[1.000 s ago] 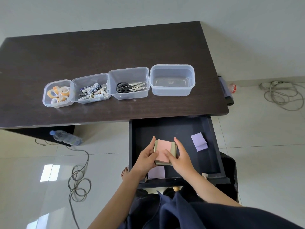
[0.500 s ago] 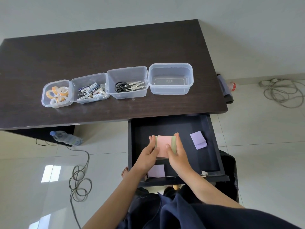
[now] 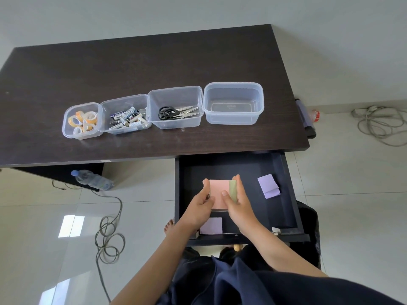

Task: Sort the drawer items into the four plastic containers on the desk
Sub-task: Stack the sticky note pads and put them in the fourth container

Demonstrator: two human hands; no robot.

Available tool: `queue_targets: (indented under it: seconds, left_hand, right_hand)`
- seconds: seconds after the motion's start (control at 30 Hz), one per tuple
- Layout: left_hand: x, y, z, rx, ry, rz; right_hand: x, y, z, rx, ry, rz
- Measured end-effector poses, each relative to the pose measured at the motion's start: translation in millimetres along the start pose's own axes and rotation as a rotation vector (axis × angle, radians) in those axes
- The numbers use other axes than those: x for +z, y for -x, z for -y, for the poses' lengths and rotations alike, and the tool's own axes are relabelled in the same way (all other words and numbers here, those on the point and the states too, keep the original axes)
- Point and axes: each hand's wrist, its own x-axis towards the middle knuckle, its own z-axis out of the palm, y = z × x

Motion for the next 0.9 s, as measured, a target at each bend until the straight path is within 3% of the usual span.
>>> queue_targets:
  seconds: [0.2,0.4,0.67,0.9]
  left_hand:
    - [-1.5,0.0,4.8,-0.013,0.063,-0.018]
    - [-6.1,2.9,10.6,0.102,0.063,-0.066]
    - [-16.9,10.9,15.4,0.024,0.352,-0.122]
    - [-29.0,13.7,22.6,-0.009,0.393,-0.165]
  right_hand:
    - [4.0,-0.5,-3.0,-0.034,0.016,-0.044]
    - [5.9,-0.5,-1.6,-0.093,0.007,-0.055]
    - [13.8,-6.1,-8.8,-0.105,0.029,-0.025]
    - [18.1,-18.9,-21.3,-0.066,0.055,0.039]
